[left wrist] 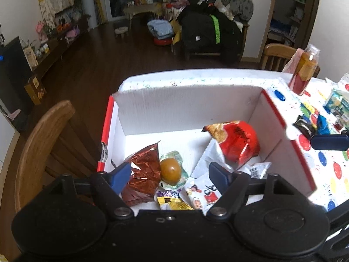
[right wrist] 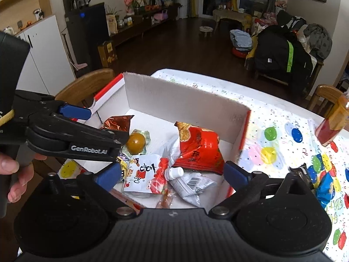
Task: Organize snacks
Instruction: 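Withdraw both tools from the box toward the remaining snacks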
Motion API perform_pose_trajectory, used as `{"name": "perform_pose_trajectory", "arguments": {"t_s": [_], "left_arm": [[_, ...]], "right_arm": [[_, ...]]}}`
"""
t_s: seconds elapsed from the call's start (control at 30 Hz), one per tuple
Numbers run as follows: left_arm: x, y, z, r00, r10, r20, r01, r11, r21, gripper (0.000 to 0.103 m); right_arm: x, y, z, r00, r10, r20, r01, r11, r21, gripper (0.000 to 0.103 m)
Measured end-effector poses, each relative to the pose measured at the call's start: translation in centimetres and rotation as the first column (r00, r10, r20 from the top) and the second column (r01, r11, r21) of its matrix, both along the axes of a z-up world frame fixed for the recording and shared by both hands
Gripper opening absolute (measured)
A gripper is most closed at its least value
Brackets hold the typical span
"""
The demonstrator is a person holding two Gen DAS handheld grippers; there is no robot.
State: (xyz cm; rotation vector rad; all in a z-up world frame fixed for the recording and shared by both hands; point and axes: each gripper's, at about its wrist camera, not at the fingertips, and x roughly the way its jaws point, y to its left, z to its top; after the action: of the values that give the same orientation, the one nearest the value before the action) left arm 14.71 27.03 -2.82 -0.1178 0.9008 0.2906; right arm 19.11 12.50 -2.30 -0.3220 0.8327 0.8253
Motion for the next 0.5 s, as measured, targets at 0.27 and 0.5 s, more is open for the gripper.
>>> {"name": "perform_pose_trajectory", "arguments": {"t_s": [0.27, 0.5], "left_arm": [[-1.5, -2.3, 2.5, 0.996, -0.038, 0.084, 0.037, 0.999, 0.012, 0.084], [-2.1, -5.3, 4.0, 0.988, -0.071, 0.14, 0.07, 0.997, 0.012, 0.088]], "right_arm": [[-0.6, -3.8, 2.1, 0.999, -0.038, 0.027, 0.036, 0.998, 0.057, 0.101], [-1.0, -8.0, 3.7, 0.996, -0.066, 0.067, 0.059, 0.993, 0.104, 0.102]]}}
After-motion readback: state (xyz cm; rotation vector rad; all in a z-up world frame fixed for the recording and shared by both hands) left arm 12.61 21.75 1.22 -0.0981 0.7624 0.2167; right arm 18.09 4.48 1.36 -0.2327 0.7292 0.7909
